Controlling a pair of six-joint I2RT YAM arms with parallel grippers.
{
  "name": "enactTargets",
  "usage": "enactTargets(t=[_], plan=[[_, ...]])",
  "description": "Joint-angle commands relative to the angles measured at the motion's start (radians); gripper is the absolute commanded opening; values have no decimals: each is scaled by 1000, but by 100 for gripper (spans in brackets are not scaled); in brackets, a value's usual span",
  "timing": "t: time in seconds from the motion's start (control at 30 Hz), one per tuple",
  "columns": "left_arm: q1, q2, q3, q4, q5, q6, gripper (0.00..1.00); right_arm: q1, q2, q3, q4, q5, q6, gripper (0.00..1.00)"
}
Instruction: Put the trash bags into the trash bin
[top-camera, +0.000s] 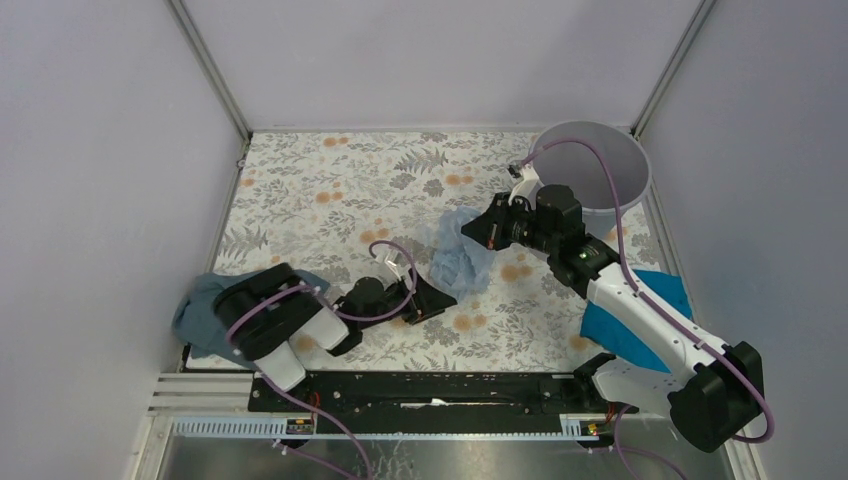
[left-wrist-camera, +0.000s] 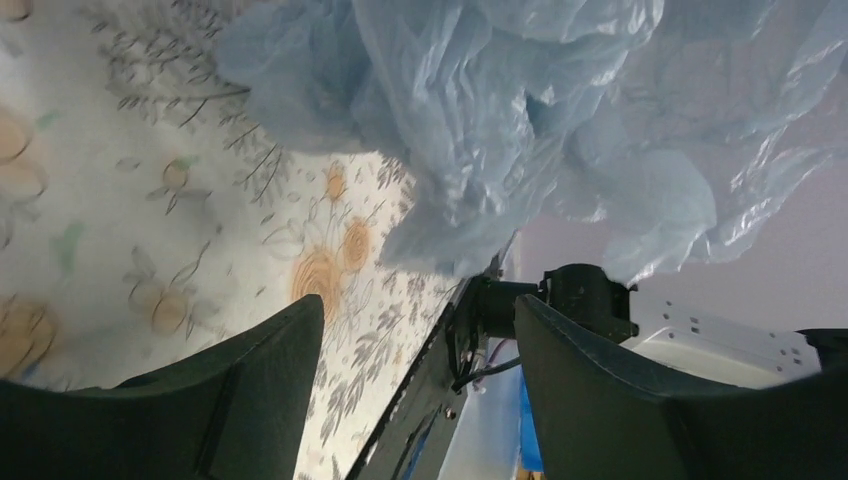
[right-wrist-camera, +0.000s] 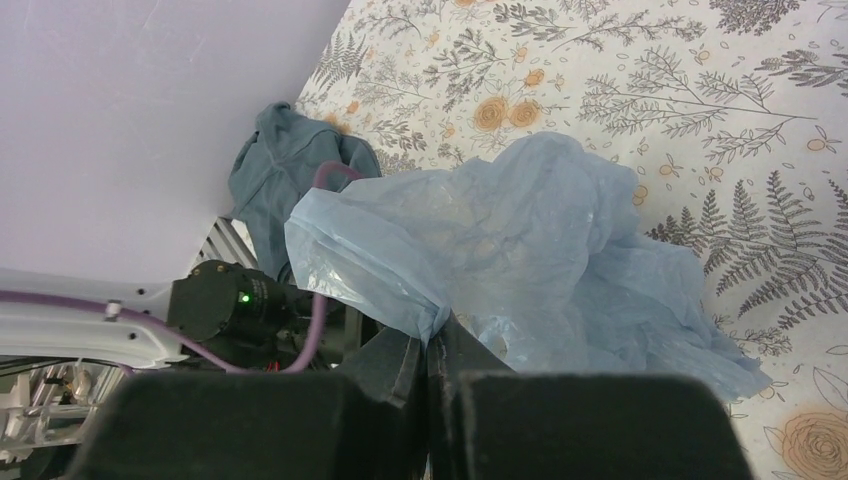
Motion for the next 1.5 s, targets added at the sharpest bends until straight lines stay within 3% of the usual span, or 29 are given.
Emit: enactTargets(t=[0.0, 0.2, 0.43, 0.53, 0.6, 0.73, 0.8, 0.93, 1.07, 1.27, 1.47], plan=[[4, 175, 56, 482, 49, -77, 73, 8, -22, -15, 22, 13, 7, 0], [13, 223, 67, 481, -12, -29, 68, 8, -31, -25, 17, 16, 5, 0], [58, 224, 107, 407, 1, -11, 42, 8, -40, -34, 1, 21, 1, 0], [75, 227, 116, 410, 10, -8, 40, 8, -37, -37, 3, 19, 1, 0], [91, 215, 110, 401, 13, -2, 29, 9, -34, -33, 0, 11, -3, 1], [127, 113, 85, 250, 19, 43, 9, 8, -33, -1, -89, 43, -61, 16], [139, 19, 72, 118, 33, 85, 0, 8, -37, 16, -163, 98, -116, 30], [148, -215, 80, -272, 46, 210, 0, 9, -2, 70, -279, 139, -216, 64], [155, -446, 107, -663, 17, 331, 0, 11, 48, 124, -329, 142, -249, 88], [178, -629, 176, -965, 15, 434, 0, 60, 121, 165, -317, 218, -315, 95], [197, -696, 229, -1090, 36, 483, 0, 88, 203, 197, -242, 218, -376, 93]])
